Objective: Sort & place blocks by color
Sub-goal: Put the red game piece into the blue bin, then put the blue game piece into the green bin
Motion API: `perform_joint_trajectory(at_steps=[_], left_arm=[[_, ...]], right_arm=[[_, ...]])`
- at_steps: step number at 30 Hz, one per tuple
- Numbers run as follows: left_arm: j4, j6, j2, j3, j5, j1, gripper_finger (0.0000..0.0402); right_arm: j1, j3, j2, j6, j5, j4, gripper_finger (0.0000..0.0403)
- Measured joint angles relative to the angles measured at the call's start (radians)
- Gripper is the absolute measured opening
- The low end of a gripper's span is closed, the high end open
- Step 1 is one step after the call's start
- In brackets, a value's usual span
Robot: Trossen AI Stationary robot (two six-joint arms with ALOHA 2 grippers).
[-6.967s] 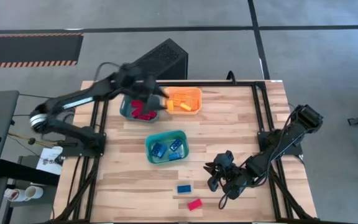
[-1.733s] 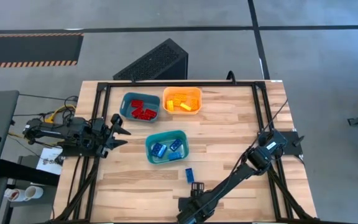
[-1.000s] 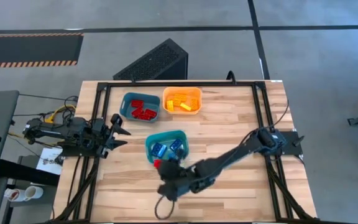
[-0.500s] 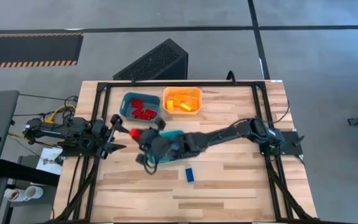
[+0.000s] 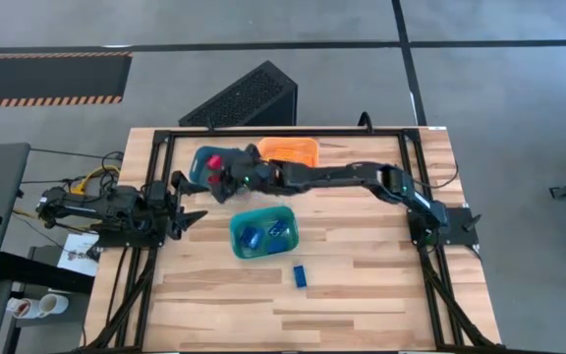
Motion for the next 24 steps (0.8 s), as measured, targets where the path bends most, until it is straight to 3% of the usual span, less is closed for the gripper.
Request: perform_joint_trajectory(at_steps=[12, 24], left_arm=[[-0.012, 0.037, 0.000, 0.000, -0.009, 0.000, 0.0320], [-0.009, 0.057, 0.000, 0.000, -0.017, 0.000, 0.0320]], right_arm=[[-0.151, -0.008, 0.143, 0.165, -0.143, -0.100, 0.0181], [-0.135, -0.006, 0.072, 0.154, -0.148, -0.189, 0.0268]])
